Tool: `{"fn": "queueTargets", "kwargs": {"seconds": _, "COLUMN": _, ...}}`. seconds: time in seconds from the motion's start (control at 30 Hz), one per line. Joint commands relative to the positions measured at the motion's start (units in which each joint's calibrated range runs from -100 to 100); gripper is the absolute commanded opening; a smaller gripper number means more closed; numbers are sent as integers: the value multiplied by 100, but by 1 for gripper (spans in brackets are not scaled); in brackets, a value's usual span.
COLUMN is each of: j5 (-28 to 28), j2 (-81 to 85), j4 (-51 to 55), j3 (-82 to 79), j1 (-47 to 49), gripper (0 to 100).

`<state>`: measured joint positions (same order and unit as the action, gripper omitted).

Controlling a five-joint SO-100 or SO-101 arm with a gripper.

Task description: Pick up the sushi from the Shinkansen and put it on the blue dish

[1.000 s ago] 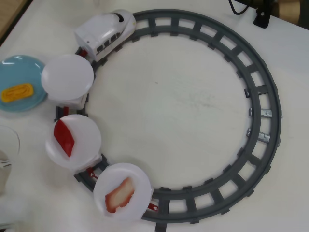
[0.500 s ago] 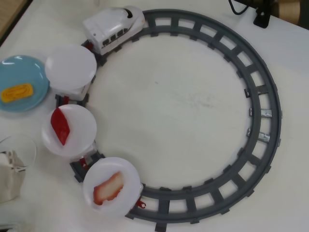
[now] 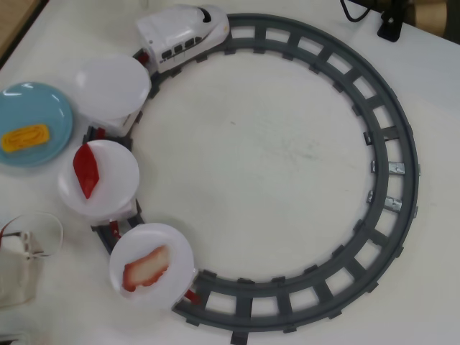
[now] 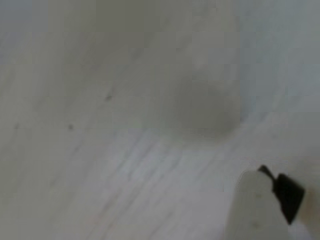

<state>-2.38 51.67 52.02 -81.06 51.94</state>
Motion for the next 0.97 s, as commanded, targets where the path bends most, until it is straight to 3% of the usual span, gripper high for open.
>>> {"fn": "queueTargets", "kwargs": {"seconds": 0.0, "j5": 8, "j2": 80, "j4": -102, "j3": -9, "j1": 17, "gripper": 3}}
{"fn": "queueTargets", "kwargs": {"seconds": 0.93, "j5": 29, "j2": 80, "j4": -102, "j3": -9, "j1": 8, "gripper": 3}}
